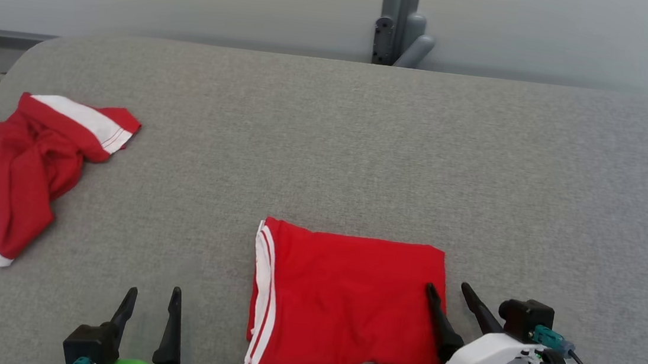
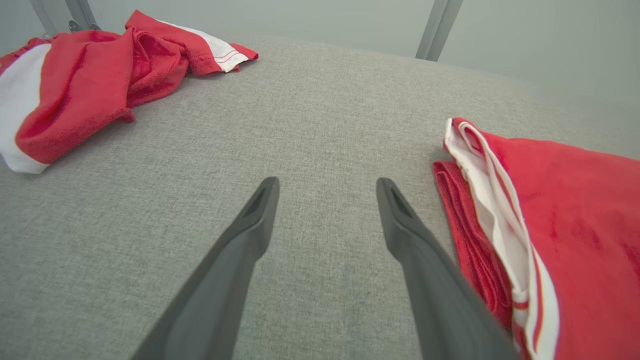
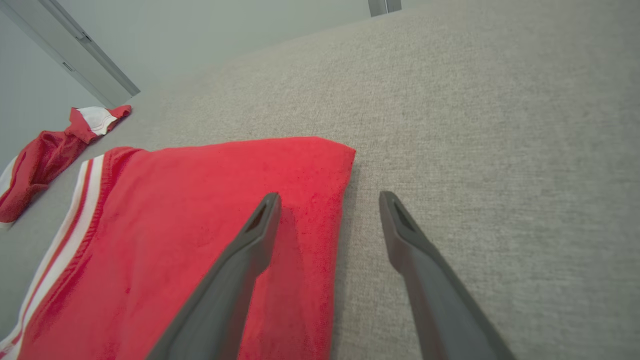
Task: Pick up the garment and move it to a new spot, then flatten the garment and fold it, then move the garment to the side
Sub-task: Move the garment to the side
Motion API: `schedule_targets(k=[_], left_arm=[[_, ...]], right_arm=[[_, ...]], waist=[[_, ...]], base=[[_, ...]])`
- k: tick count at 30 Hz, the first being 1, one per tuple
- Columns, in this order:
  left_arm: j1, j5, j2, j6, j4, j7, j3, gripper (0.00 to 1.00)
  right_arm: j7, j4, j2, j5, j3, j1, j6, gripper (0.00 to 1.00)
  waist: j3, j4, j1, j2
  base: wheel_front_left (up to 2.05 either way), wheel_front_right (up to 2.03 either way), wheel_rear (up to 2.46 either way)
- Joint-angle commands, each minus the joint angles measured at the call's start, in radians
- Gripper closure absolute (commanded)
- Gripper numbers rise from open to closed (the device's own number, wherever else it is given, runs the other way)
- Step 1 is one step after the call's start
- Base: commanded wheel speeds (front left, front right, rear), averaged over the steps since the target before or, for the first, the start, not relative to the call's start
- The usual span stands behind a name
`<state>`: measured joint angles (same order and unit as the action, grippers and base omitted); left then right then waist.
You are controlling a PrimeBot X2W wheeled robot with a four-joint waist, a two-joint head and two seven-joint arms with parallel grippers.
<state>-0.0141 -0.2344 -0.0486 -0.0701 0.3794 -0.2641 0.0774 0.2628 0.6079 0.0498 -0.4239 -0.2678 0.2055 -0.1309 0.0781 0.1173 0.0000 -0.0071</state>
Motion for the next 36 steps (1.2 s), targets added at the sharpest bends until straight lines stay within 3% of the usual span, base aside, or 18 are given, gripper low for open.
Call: schedule_targets(k=[1, 5, 6, 7, 8, 15, 21, 29, 36], left_arm=[[0.014, 0.010, -0.004, 0.003, -0.001, 0.000, -0.001, 0.00], [0.006, 0.010, -0.003, -0.002, -0.003, 0.000, -0.007, 0.00], [0.003, 0.009, -0.003, -0.002, -0.005, 0.000, -0.009, 0.00], [0.002, 0.008, -0.003, -0.001, -0.006, 0.000, -0.009, 0.00], [0.003, 0.006, -0.003, -0.001, -0.007, 0.000, -0.008, 0.00], [0.004, 0.014, -0.004, -0.008, -0.024, 0.000, 0.003, 0.00], [0.004, 0.022, -0.003, -0.017, -0.035, 0.000, 0.004, 0.00], [0.037, 0.016, -0.004, -0.028, -0.040, 0.000, 0.028, 0.00], [0.071, 0.024, -0.004, -0.034, -0.049, 0.000, 0.059, 0.00]], right_arm=[[0.000, 0.019, 0.005, -0.007, 0.000, 0.009, 0.000, 0.00], [-0.006, 0.116, 0.004, -0.056, -0.037, 0.052, 0.000, 0.00], [-0.006, 0.128, 0.003, -0.067, -0.050, 0.057, 0.000, 0.16], [-0.006, 0.139, 0.003, -0.078, -0.061, 0.061, 0.000, 0.69], [-0.005, 0.150, 0.004, -0.089, -0.064, 0.067, 0.000, 1.00], [0.000, 0.133, 0.043, -0.074, -0.014, 0.095, 0.002, 1.00], [0.002, 0.087, 0.045, -0.032, 0.050, 0.056, 0.001, 1.00], [0.002, 0.053, 0.039, -0.015, 0.044, 0.022, 0.001, 1.00], [0.002, 0.023, 0.032, -0.028, 0.003, 0.026, 0.001, 1.00]], waist=[[0.040, 0.063, 0.0000, 0.0071], [0.041, 0.085, 0.0000, 0.0071], [0.041, 0.087, 0.0000, 0.0071], [0.040, 0.087, 0.0000, 0.0071], [0.039, 0.085, 0.0000, 0.0071], [0.017, 0.006, 0.0000, 0.0071], [-0.005, -0.163, 0.0000, 0.0071], [-0.003, -0.406, 0.0000, 0.0071], [0.027, -0.528, 0.0000, 0.0071]], base=[[0.00, 0.00, 0.00], [0.00, 0.00, 0.00], [0.00, 0.00, 0.00], [0.00, 0.00, 0.00], [0.00, 0.00, 0.00], [0.00, 0.00, 0.00], [0.00, 0.00, 0.00], [0.00, 0.00, 0.00], [0.00, 0.00, 0.00]])
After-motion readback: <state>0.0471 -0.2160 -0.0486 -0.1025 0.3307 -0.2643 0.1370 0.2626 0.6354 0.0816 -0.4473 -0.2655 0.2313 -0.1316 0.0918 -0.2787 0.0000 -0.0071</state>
